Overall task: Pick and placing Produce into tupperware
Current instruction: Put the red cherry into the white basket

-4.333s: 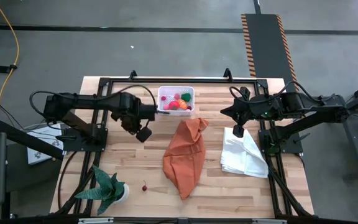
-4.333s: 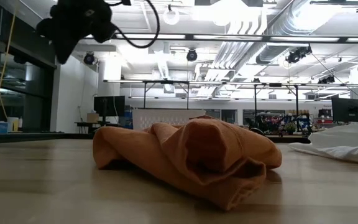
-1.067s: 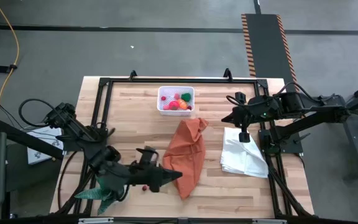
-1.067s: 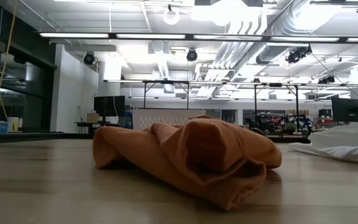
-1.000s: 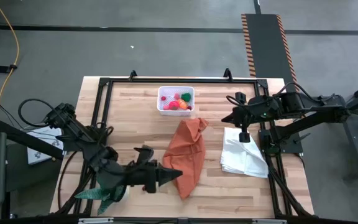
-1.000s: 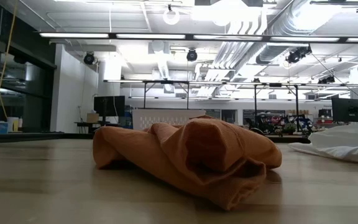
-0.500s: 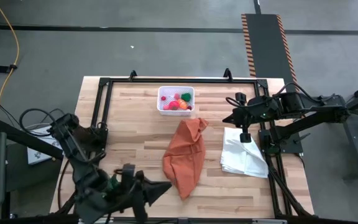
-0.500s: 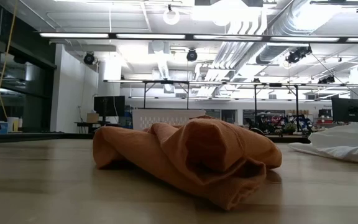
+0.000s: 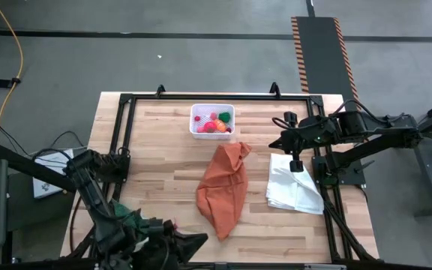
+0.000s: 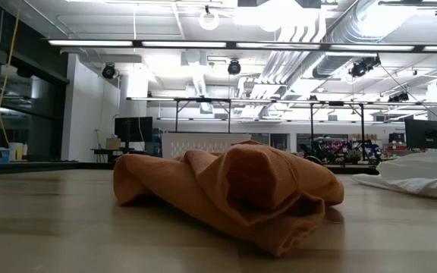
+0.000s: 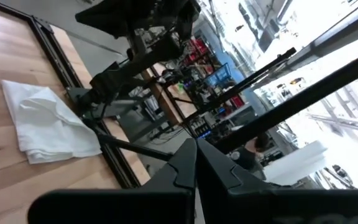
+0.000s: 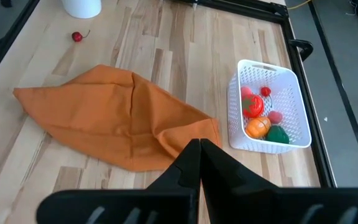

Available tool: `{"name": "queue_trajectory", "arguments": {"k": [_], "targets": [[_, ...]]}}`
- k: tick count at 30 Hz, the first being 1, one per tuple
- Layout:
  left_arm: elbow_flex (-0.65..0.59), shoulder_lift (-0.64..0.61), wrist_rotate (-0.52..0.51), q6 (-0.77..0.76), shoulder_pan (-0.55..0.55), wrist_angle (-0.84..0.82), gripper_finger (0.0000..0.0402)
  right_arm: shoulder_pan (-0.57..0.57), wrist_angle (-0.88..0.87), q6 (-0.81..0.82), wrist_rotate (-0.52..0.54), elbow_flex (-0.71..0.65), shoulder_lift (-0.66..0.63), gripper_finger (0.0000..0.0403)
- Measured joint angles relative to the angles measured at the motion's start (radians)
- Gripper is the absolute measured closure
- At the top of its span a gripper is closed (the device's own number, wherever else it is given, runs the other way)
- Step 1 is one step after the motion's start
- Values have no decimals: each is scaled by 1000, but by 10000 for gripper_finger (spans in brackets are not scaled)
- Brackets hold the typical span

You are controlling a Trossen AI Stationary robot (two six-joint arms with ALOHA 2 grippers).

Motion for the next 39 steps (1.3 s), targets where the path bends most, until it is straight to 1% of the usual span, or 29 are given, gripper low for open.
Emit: {"name": "queue_trajectory", "arguments": {"k": [9,14,18,23,27,34,37,39], "targets": [[1,65,46,-3,0,-10,401,0,1,1,0,0,0,402],[1,82,128,-12,0,-57,401,0,17,41,-2,0,0,402],[1,81,146,-19,0,-86,402,0,35,76,-2,0,0,402],[1,81,143,62,1,-94,402,0,39,108,-2,0,0,402],[1,81,92,113,13,-98,402,0,43,116,-1,0,0,402],[1,45,30,262,89,-100,401,0,67,113,9,0,0,402],[1,13,71,274,136,-98,401,0,82,103,9,0,0,402],[1,-9,142,305,169,-97,401,0,89,90,9,0,0,402]]}}
